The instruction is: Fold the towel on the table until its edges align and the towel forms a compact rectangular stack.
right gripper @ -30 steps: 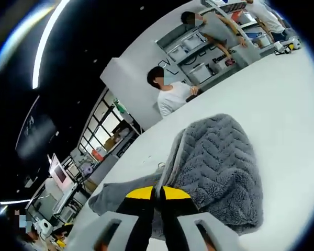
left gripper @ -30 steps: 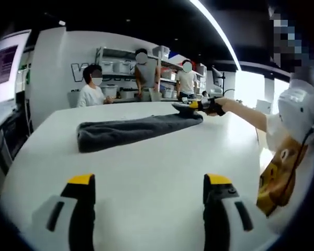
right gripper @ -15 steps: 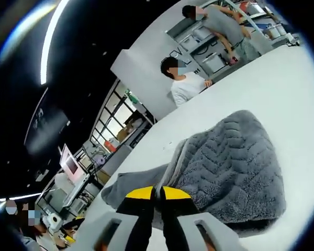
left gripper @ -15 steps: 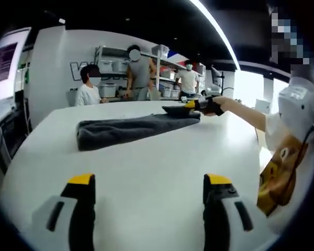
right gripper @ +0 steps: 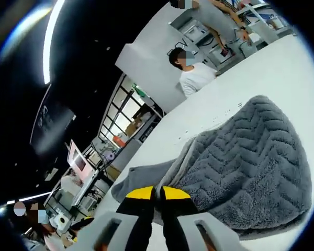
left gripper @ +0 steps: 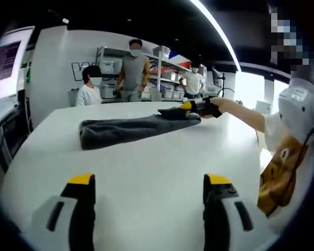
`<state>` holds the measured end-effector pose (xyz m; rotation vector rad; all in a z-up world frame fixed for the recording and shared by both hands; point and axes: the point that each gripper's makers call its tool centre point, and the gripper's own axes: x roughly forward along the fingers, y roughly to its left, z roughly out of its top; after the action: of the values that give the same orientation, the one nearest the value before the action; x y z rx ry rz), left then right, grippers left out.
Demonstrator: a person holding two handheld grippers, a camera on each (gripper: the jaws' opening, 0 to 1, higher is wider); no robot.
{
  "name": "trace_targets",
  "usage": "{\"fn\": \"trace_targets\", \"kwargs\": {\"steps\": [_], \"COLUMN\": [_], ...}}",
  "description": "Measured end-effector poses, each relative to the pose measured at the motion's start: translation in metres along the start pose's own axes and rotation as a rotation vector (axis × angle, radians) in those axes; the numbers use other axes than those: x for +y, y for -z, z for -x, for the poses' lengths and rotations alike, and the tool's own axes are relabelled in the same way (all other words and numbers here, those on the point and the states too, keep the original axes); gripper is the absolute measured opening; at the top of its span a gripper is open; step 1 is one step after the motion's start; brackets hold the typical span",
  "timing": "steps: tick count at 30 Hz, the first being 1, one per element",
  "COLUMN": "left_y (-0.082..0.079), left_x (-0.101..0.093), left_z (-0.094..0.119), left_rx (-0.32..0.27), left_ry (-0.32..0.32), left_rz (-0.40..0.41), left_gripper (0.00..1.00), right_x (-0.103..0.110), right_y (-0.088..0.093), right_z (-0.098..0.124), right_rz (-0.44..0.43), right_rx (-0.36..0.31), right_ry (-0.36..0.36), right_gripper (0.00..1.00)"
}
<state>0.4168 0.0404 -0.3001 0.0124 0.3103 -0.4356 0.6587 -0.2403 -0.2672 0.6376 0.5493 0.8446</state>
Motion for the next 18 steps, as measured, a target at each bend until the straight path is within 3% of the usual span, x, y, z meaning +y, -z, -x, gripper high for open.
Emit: {"fn": "trace_targets", "kwargs": {"steps": [18], "left_y": [-0.001], "left_x": [0.001], "left_z": [0.001], "left_rx": [-0.015], "left_ry": [0.006], "left_rz": [0.004], "left_gripper": [0.89], "right_x": [0.048], "right_y": [0.021], "right_z": [-0.056], "right_rz": [-0.072], "right_rx": [0.041], "right_ry": [-0.11], "right_gripper": [0.05]}}
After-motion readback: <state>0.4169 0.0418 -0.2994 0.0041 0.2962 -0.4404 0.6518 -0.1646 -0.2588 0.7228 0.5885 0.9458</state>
